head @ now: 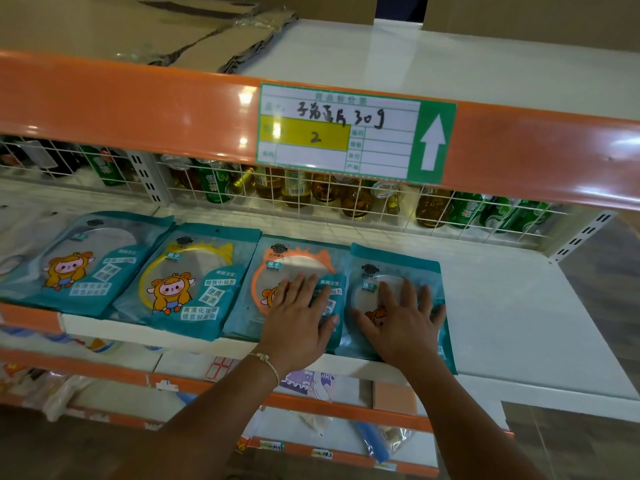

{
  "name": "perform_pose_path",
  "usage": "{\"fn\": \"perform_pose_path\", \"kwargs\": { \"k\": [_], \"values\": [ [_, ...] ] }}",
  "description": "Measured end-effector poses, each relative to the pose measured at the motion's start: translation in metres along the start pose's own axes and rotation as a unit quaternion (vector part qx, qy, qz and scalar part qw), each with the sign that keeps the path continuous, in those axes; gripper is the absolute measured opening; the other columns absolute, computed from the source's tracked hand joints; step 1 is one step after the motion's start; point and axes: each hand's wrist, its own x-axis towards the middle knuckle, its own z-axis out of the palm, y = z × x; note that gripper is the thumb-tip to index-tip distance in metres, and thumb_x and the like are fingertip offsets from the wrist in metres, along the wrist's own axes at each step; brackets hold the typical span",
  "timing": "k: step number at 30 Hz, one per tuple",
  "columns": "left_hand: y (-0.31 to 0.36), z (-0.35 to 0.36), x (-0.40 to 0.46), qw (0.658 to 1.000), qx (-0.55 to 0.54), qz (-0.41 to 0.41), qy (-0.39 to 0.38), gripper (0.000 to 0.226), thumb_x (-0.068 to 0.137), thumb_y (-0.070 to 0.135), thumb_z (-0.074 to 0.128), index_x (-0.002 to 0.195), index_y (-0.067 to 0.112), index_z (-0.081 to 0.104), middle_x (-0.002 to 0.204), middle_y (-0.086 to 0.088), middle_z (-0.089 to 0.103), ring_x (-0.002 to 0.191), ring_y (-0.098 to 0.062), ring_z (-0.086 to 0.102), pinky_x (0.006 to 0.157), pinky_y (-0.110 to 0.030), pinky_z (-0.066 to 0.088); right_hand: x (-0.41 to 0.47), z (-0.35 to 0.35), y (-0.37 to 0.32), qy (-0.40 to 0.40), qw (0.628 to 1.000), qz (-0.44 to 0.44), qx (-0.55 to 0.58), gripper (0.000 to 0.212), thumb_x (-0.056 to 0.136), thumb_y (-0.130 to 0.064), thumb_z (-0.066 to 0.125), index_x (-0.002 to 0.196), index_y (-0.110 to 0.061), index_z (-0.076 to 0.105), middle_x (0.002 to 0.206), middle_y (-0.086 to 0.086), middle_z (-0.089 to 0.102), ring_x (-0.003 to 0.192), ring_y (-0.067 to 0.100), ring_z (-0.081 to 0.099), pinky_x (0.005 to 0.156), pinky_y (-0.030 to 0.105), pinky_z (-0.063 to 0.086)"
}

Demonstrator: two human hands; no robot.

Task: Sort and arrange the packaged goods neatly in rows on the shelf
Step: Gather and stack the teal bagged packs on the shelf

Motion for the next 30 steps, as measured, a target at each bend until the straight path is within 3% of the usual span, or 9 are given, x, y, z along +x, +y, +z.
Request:
{"fn": "perform_pose_path", "kwargs": {
  "k": [5,10,17,25,30],
  "values": [
    [-0.012,-0.013,-0.004,0.999,-0.035,0.01,-0.006,0.071,0.092,0.061,0.004,0.152,0.026,0.018,0.162,-0.003,0.006,0.149,-0.022,-0.005,0.121,-0.043,0.0,-0.002,-0.01,-0.005,0.003,1.0,0.009,0.019,0.09,0.072,-0.087,0.002,0.148,-0.041,0.018,0.163,0.007,0.002,0.148,0.04,-0.006,0.114,0.066,-0.001],
    [-0.053,-0.029,-0.018,0.995,-0.06,-0.028,0.074,0.064,0.097,0.055,0.017,0.148,0.019,0.033,0.157,-0.008,0.026,0.147,-0.025,0.013,0.121,-0.041,0.007,-0.01,-0.014,-0.036,0.008,0.998,0.004,0.07,0.088,0.075,-0.082,0.004,0.152,-0.039,0.01,0.163,0.008,0.0,0.148,0.038,-0.007,0.116,0.063,-0.002],
    [-0.134,-0.049,-0.022,0.994,-0.07,-0.062,0.061,0.079,0.088,0.062,0.011,0.149,0.017,0.034,0.157,-0.006,0.026,0.148,-0.022,0.011,0.119,-0.033,0.001,-0.009,-0.009,-0.108,0.027,0.994,-0.038,0.1,0.076,0.087,-0.076,0.017,0.152,-0.037,0.012,0.162,0.011,0.001,0.148,0.037,-0.007,0.119,0.057,0.0],
    [-0.189,-0.041,-0.014,1.0,-0.005,-0.001,-0.026,0.085,0.082,0.077,0.003,0.151,0.032,0.025,0.161,0.004,0.011,0.149,-0.026,-0.001,0.119,-0.051,-0.001,0.002,0.002,-0.152,-0.012,0.999,-0.016,0.044,0.081,0.081,-0.083,0.018,0.15,-0.04,0.016,0.163,0.01,-0.007,0.145,0.044,-0.013,0.114,0.065,-0.004],
    [-0.192,-0.025,-0.016,0.999,-0.014,-0.018,-0.037,0.085,0.079,0.075,-0.009,0.152,0.036,0.013,0.162,0.008,-0.002,0.148,-0.026,-0.01,0.117,-0.054,-0.008,0.003,0.011,-0.154,-0.001,0.999,-0.005,0.043,0.084,0.079,-0.085,0.019,0.15,-0.041,0.014,0.163,0.008,-0.004,0.146,0.043,-0.012,0.117,0.06,0.0]
  ]
}}
